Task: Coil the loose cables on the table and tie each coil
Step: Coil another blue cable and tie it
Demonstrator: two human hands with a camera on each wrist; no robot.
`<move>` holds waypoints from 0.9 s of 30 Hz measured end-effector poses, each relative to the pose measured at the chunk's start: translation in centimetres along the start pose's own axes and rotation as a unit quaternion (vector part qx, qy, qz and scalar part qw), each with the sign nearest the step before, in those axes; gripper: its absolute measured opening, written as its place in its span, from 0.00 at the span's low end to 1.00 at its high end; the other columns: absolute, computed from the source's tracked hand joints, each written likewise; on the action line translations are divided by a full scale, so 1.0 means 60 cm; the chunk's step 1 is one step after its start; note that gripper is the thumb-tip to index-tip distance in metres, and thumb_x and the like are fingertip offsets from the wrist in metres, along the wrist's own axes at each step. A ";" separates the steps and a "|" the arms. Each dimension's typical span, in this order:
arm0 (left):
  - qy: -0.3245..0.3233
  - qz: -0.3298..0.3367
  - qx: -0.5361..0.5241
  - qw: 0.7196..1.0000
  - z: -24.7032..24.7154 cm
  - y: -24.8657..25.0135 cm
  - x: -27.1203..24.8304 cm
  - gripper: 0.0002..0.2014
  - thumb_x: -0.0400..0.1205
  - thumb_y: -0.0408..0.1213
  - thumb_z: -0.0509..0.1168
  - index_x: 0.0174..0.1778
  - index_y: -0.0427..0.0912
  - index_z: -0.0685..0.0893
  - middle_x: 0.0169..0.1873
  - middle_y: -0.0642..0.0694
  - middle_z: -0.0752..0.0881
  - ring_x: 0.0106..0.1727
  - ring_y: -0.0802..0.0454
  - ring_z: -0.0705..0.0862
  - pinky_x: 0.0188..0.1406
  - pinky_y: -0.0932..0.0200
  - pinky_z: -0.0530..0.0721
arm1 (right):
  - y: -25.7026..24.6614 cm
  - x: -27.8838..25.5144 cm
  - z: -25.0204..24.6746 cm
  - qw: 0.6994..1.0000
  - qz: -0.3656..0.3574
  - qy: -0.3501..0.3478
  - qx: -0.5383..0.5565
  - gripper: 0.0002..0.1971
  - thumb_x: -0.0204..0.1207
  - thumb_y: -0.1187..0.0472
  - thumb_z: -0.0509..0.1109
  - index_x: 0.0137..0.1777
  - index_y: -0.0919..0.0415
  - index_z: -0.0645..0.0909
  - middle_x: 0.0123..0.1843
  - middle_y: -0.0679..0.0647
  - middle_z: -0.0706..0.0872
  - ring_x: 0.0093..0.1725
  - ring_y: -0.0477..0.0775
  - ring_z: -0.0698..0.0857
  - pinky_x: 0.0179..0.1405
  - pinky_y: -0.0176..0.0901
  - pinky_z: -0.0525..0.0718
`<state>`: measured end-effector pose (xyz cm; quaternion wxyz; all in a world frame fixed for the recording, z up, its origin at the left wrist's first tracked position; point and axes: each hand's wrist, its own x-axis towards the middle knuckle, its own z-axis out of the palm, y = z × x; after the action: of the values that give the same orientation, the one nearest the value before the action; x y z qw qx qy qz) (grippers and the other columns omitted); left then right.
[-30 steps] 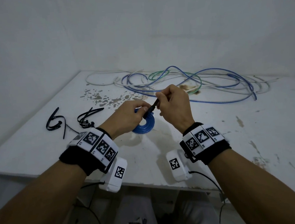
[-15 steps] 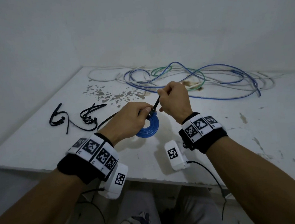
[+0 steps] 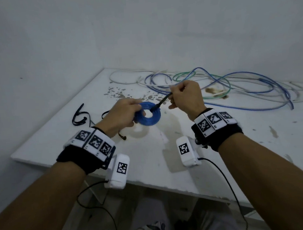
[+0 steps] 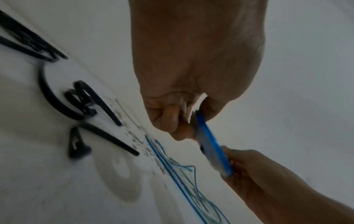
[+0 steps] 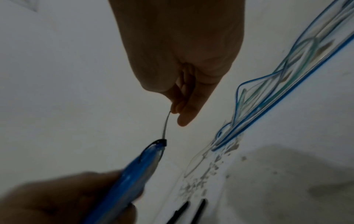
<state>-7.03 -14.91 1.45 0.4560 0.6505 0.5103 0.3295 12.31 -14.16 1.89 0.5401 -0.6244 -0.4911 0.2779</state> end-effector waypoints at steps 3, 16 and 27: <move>0.041 -0.022 -0.035 0.998 -0.057 -0.010 0.012 0.08 0.85 0.29 0.64 0.43 0.32 0.87 0.27 0.44 0.85 0.19 0.58 0.76 0.18 0.67 0.72 | -0.023 0.012 0.040 0.998 0.005 -0.009 0.056 0.13 0.83 0.65 0.68 0.36 0.67 0.78 0.29 0.60 0.85 0.22 0.49 0.84 0.25 0.46 0.88; 0.287 -0.113 -0.125 0.943 -0.261 -0.112 0.226 0.18 0.82 0.36 0.70 0.64 0.28 0.82 0.56 0.36 0.88 0.49 0.45 0.89 0.46 0.61 0.87 | -0.032 0.119 0.213 0.961 -0.041 -0.215 -0.171 0.16 0.80 0.54 0.73 0.37 0.66 0.81 0.41 0.67 0.91 0.38 0.62 0.92 0.40 0.62 0.92; 0.267 -0.151 0.076 0.949 -0.297 -0.186 0.295 0.10 0.85 0.45 0.65 0.51 0.42 0.84 0.43 0.47 0.88 0.41 0.48 0.87 0.33 0.62 0.77 | -0.005 0.173 0.265 0.905 -0.050 -0.316 -0.279 0.16 0.82 0.51 0.70 0.37 0.61 0.80 0.45 0.70 0.90 0.40 0.64 0.91 0.42 0.53 0.90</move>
<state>-22.36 7.42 -3.02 0.2966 0.4868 0.7293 0.3784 2.05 1.69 -0.11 0.1734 -0.6034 -0.7242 0.2853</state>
